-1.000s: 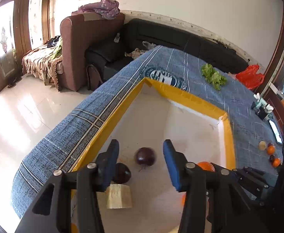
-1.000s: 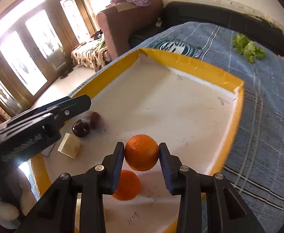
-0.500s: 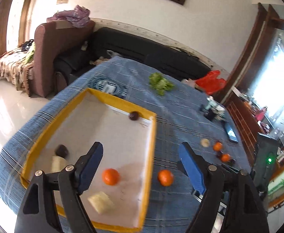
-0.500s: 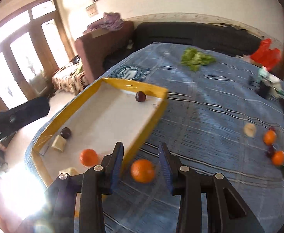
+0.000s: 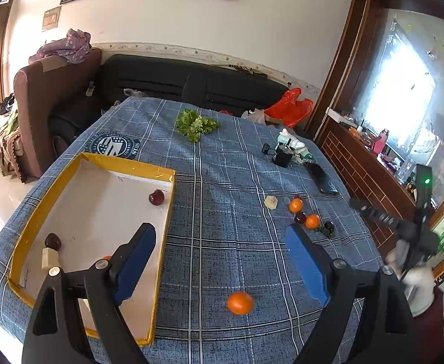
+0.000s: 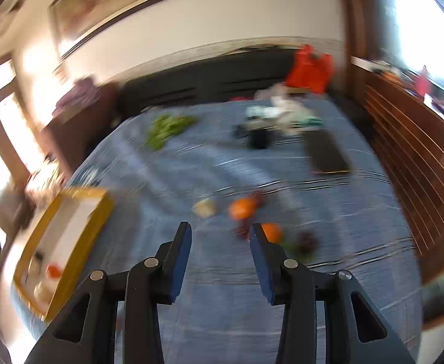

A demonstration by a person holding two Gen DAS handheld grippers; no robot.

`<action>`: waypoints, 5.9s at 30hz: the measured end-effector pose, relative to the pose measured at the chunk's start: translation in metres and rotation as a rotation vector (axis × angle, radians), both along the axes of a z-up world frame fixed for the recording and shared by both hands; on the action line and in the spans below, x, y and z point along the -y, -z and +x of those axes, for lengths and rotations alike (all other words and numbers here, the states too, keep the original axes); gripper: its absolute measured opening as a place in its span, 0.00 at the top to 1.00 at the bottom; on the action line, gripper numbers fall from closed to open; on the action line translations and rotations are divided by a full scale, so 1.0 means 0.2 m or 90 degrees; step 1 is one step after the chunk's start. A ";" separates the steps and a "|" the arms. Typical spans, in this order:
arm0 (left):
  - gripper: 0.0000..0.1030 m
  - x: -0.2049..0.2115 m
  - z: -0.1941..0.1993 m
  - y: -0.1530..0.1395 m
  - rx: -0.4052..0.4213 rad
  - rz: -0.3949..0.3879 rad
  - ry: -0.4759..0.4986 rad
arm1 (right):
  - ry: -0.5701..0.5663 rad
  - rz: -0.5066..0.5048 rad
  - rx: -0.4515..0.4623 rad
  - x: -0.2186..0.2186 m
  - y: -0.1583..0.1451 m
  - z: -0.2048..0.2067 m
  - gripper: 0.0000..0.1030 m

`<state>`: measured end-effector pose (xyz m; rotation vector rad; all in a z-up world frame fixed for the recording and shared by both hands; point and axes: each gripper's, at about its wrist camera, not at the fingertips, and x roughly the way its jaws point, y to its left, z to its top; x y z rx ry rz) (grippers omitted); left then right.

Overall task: Organize fruits
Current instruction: 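Move both tools back to the table and grasp another tangerine with the right tool, then carry the held tangerines over the tray and open both tools to drop them, then grasp a tangerine with the right tool while the left tool reaches a sugarcane chunk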

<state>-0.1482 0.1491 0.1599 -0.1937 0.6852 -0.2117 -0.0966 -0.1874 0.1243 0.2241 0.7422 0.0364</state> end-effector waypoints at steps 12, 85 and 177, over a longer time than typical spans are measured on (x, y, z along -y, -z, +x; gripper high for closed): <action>0.16 0.30 0.23 0.45 -0.120 0.046 0.097 | -0.006 0.093 -0.088 0.13 0.37 0.19 0.58; 0.67 -0.79 0.38 0.42 -0.117 0.085 -0.154 | -0.398 0.127 -0.090 -1.47 0.18 0.25 0.60; 0.15 0.11 0.16 0.06 -0.042 0.009 0.022 | 0.020 0.061 -0.018 0.12 0.13 0.23 0.49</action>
